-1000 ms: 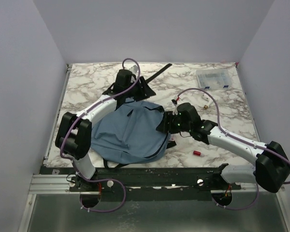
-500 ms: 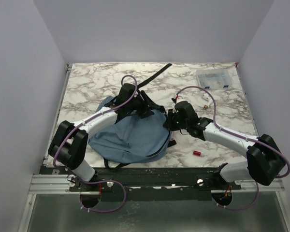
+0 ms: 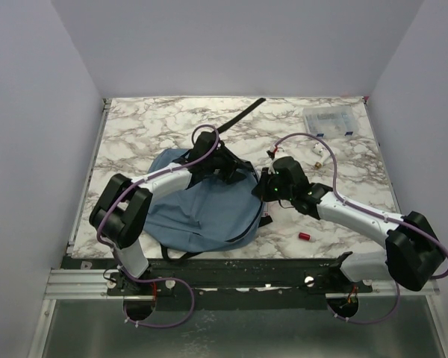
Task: Pack the student bag
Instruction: Zip the student bag at the center of the board.
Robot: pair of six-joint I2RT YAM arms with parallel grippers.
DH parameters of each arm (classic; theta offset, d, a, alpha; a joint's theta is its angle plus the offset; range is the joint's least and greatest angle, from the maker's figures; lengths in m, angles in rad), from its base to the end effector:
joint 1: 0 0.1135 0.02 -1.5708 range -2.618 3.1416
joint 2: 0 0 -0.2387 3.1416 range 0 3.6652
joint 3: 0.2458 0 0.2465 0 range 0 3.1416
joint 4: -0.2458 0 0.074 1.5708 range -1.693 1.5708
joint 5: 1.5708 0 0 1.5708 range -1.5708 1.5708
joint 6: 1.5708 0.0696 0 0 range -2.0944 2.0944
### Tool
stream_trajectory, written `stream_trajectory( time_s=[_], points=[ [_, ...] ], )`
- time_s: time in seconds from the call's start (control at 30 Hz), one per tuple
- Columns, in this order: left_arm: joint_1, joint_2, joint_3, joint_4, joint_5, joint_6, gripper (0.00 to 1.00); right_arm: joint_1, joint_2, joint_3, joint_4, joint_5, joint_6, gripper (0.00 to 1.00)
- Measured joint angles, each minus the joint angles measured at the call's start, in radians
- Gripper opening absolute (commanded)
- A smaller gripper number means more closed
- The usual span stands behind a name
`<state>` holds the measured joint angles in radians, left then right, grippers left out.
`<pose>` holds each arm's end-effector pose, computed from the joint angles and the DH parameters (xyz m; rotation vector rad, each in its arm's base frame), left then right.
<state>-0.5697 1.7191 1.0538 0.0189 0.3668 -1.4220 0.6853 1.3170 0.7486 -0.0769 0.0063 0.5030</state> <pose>0.3161 -0.2321 0.1655 -0.8558 2.4662 -1.3490 0.2392 0.1950 0.1800 -0.2052 2.2850 0.6347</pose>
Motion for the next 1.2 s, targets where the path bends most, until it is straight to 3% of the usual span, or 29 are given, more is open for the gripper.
stream_trajectory(
  time_s=[0.3, 0.5, 0.73, 0.83, 0.9, 1.1, 1.2],
  points=[
    [0.0, 0.024, 0.018, 0.024, -0.06, -0.031, 0.26, 0.0, -0.002, -0.005, 0.006, -0.023, -0.003, 0.0],
    [-0.002, 0.024, 0.018, 0.029, -0.121, -0.013, 0.0, -0.005, -0.003, -0.011, 0.014, -0.031, -0.003, 0.0],
    [-0.005, 0.024, 0.027, 0.048, -0.139, 0.002, 0.0, -0.005, -0.005, -0.019, 0.024, -0.044, -0.002, 0.01],
    [-0.01, 0.025, 0.042, 0.066, -0.13, 0.001, 0.17, -0.005, -0.018, -0.023, 0.024, -0.046, -0.002, 0.01],
    [-0.013, 0.025, 0.042, 0.082, -0.12, -0.011, 0.2, -0.005, -0.032, -0.024, 0.023, -0.046, -0.002, 0.01],
    [-0.024, 0.026, 0.042, 0.105, -0.103, -0.031, 0.22, -0.005, -0.048, -0.029, 0.023, -0.049, -0.003, 0.01],
    [-0.032, 0.026, 0.041, 0.115, -0.1, -0.033, 0.15, -0.005, -0.051, -0.032, 0.023, -0.05, -0.003, 0.01]
  ],
)
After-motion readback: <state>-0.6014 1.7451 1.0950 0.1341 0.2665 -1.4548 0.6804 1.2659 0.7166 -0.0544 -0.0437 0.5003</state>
